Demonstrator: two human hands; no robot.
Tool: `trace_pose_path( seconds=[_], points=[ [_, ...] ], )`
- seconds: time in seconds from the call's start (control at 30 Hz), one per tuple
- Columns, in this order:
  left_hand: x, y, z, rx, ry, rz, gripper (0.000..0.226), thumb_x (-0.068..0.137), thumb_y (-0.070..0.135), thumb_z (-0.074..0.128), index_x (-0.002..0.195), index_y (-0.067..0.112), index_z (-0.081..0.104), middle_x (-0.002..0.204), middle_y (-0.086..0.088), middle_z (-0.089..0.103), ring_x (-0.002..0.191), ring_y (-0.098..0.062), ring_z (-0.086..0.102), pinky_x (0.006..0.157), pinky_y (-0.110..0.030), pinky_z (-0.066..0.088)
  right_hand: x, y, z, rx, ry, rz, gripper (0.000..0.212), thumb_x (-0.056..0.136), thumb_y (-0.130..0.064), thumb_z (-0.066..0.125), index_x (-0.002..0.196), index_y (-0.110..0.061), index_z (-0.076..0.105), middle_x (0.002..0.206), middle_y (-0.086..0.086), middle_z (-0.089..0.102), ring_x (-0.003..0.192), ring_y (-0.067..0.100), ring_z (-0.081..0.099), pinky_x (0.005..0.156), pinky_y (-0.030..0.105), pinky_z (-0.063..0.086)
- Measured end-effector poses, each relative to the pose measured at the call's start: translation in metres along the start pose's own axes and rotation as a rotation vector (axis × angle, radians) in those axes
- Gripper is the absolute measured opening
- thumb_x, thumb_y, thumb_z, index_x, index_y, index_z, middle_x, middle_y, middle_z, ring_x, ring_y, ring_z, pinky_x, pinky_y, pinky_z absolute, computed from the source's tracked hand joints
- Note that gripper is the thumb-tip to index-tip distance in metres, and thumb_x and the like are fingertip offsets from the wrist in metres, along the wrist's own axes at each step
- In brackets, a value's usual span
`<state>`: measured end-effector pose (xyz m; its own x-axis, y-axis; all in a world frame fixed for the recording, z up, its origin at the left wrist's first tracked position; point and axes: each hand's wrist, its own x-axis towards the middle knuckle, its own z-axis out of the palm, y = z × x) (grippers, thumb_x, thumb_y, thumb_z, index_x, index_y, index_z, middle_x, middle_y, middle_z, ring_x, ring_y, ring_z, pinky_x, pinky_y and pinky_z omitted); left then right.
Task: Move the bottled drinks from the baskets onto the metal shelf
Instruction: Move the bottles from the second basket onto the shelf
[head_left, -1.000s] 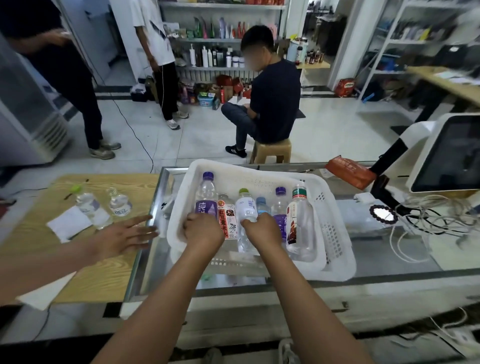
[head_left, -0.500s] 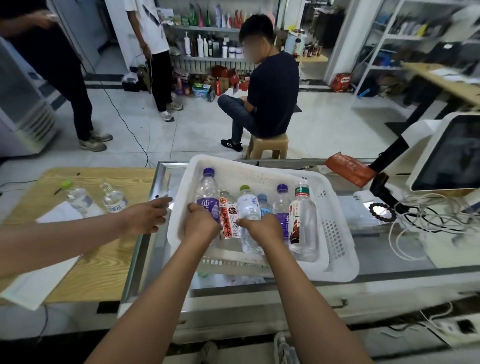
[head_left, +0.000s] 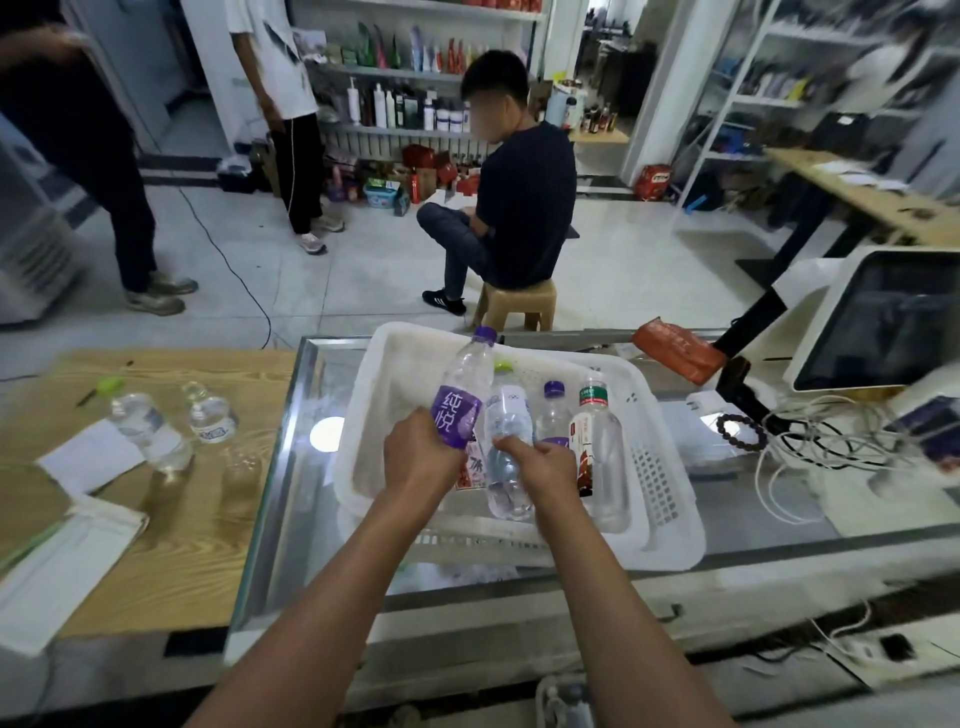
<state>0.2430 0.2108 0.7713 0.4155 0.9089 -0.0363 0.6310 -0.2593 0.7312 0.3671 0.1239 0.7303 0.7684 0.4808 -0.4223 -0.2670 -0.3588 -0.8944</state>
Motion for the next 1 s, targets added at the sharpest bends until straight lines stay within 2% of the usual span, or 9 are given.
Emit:
trace_pose_path(
  seconds=[0.17,0.27,0.37,0.47,0.53,0.63,0.8,0.9,1.0],
  points=[
    [0.000,0.009,-0.005,-0.114,-0.002,0.004,0.038,0.064,0.032,0.084,0.092,0.022,0.061,0.077,0.007,0.062,0.066,-0.011,0.057,0.050,-0.020,0.036,-0.015,-0.011,-0.017,0.277,-0.039,-0.052,0.025,0.074,-0.028,0.078,0.092,-0.012,0.076,0.084,0.002,0.077,0.085,0.024,0.072,0.069,0.033,0.056],
    [-0.002,0.016,-0.007,-0.185,-0.023,0.043,0.037,0.061,0.032,0.086,0.087,0.029,0.060,0.075,0.011,0.065,0.067,-0.007,0.062,0.054,-0.021,0.043,-0.026,-0.024,-0.028,0.439,-0.088,-0.099,0.027,0.071,-0.028,0.072,0.093,-0.014,0.078,0.097,0.011,0.076,0.098,0.034,0.070,0.091,0.050,0.056],
    [-0.007,0.028,-0.005,-0.213,-0.051,0.090,0.036,0.061,0.034,0.085,0.084,0.033,0.058,0.075,0.014,0.064,0.071,-0.006,0.063,0.062,-0.025,0.051,-0.039,-0.033,-0.039,0.600,-0.162,-0.097,0.023,0.069,-0.033,0.068,0.086,-0.023,0.079,0.097,0.008,0.074,0.097,0.029,0.067,0.097,0.054,0.051],
    [-0.016,0.041,-0.002,-0.243,-0.060,0.120,0.040,0.060,0.037,0.086,0.089,0.033,0.060,0.078,0.015,0.066,0.072,-0.004,0.063,0.065,-0.028,0.054,-0.053,-0.040,-0.054,0.673,-0.219,-0.128,0.045,0.072,-0.038,0.078,0.110,-0.016,0.072,0.102,0.013,0.072,0.097,0.031,0.068,0.093,0.053,0.053],
    [-0.027,0.055,0.001,-0.259,-0.075,0.156,0.043,0.059,0.038,0.087,0.093,0.033,0.061,0.080,0.017,0.066,0.072,-0.001,0.063,0.062,-0.025,0.052,-0.067,-0.045,-0.070,0.616,-0.168,-0.188,0.048,0.077,-0.025,0.081,0.119,-0.007,0.066,0.110,0.022,0.069,0.103,0.039,0.068,0.093,0.057,0.054],
    [-0.045,0.080,0.007,-0.265,-0.125,0.219,0.048,0.058,0.037,0.088,0.099,0.032,0.063,0.080,0.020,0.065,0.071,0.003,0.062,0.059,-0.020,0.046,-0.082,-0.044,-0.099,0.577,-0.070,-0.234,0.018,0.083,-0.004,0.073,0.100,-0.006,0.068,0.090,0.017,0.071,0.082,0.031,0.071,0.079,0.046,0.061],
    [-0.080,0.117,0.033,-0.336,-0.272,0.312,0.057,0.063,0.031,0.090,0.113,0.026,0.063,0.099,0.012,0.070,0.081,0.000,0.065,0.063,-0.014,0.045,-0.108,-0.030,-0.155,0.726,0.100,-0.214,0.044,0.071,0.000,0.075,0.114,-0.001,0.067,0.093,0.016,0.073,0.075,0.023,0.072,0.066,0.035,0.060],
    [-0.107,0.132,0.053,-0.363,-0.372,0.372,0.060,0.064,0.030,0.089,0.118,0.023,0.064,0.101,0.011,0.071,0.083,0.000,0.065,0.062,-0.012,0.044,-0.134,-0.015,-0.190,0.838,0.158,-0.225,0.034,0.061,0.001,0.067,0.093,-0.006,0.077,0.082,0.012,0.074,0.068,0.022,0.072,0.061,0.033,0.059],
    [-0.133,0.144,0.070,-0.411,-0.483,0.429,0.048,0.061,0.027,0.089,0.104,0.027,0.068,0.091,0.012,0.073,0.075,0.005,0.065,0.061,-0.015,0.045,-0.166,0.004,-0.219,0.866,0.256,-0.246,0.045,0.046,-0.003,0.057,0.088,0.001,0.074,0.080,0.013,0.068,0.074,0.027,0.064,0.071,0.036,0.055]
  ],
)
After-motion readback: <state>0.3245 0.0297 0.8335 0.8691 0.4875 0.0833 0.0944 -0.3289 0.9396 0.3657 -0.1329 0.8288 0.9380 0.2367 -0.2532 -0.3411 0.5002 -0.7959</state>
